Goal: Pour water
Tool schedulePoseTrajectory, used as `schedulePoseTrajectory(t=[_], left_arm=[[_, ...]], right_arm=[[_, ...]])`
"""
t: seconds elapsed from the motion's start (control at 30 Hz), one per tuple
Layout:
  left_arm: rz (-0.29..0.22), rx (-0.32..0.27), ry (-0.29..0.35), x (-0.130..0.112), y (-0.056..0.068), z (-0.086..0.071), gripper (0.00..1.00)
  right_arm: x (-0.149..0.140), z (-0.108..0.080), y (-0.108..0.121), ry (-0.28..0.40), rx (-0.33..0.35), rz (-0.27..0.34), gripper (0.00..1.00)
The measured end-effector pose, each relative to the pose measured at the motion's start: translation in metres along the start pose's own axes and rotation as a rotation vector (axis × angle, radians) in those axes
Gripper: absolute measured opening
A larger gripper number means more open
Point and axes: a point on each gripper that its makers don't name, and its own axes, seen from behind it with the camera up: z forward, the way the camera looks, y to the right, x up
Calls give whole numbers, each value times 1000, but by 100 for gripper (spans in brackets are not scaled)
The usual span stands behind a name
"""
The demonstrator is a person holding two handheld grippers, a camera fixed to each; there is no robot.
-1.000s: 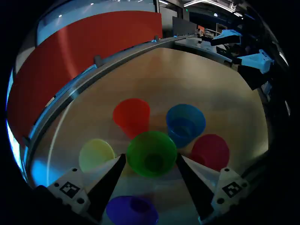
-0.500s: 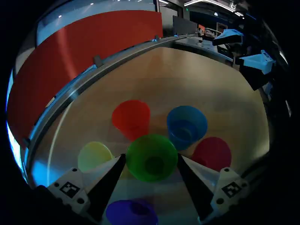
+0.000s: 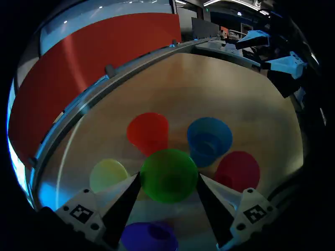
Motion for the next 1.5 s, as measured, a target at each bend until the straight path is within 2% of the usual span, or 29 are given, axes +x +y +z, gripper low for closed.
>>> schedulePoseTrajectory(t=[0.4,0.7,1.07,1.5], left_arm=[[0,18,52,17,-5,-18,89],[-11,52,121,34,-9,-40,89],[-18,77,193,49,-9,-65,89],[-29,90,254,67,-9,-83,89]], right_arm=[[6,-2,-4,11,0,-5,100],[12,-3,-6,22,-1,-6,100],[17,-6,-9,30,-3,-8,100],[23,-9,-12,37,-2,-14,100]])
